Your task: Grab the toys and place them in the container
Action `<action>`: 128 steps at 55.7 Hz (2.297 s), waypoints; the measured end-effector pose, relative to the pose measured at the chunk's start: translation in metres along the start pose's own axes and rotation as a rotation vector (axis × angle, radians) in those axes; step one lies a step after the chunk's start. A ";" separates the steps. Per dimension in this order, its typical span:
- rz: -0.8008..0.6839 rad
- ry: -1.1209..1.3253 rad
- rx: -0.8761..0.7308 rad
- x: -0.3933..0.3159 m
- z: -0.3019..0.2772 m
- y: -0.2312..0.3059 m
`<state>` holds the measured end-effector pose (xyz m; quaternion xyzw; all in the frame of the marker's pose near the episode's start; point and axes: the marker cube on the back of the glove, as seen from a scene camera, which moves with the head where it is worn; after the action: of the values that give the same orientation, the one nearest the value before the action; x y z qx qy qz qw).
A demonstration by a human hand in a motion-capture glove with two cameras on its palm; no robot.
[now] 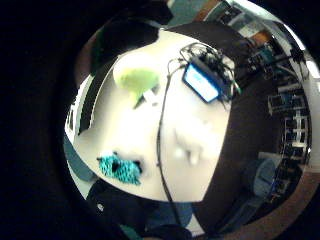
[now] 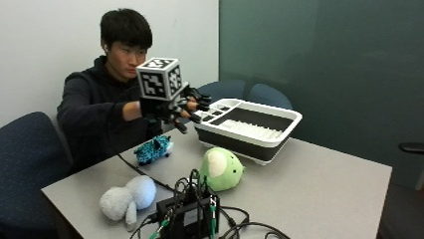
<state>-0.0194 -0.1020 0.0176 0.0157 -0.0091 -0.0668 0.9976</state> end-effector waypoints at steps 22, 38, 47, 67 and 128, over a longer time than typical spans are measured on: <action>0.058 0.079 -0.259 0.022 0.135 -0.113; 0.036 -0.129 -0.047 0.018 0.142 -0.109; 0.008 -0.200 -0.025 -0.005 0.106 -0.093; -0.203 -0.249 0.332 -0.149 -0.058 -0.113; 0.557 -0.041 -0.184 0.160 0.107 0.089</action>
<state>0.1491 -0.0380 0.1298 -0.0795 -0.0271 0.2086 0.9744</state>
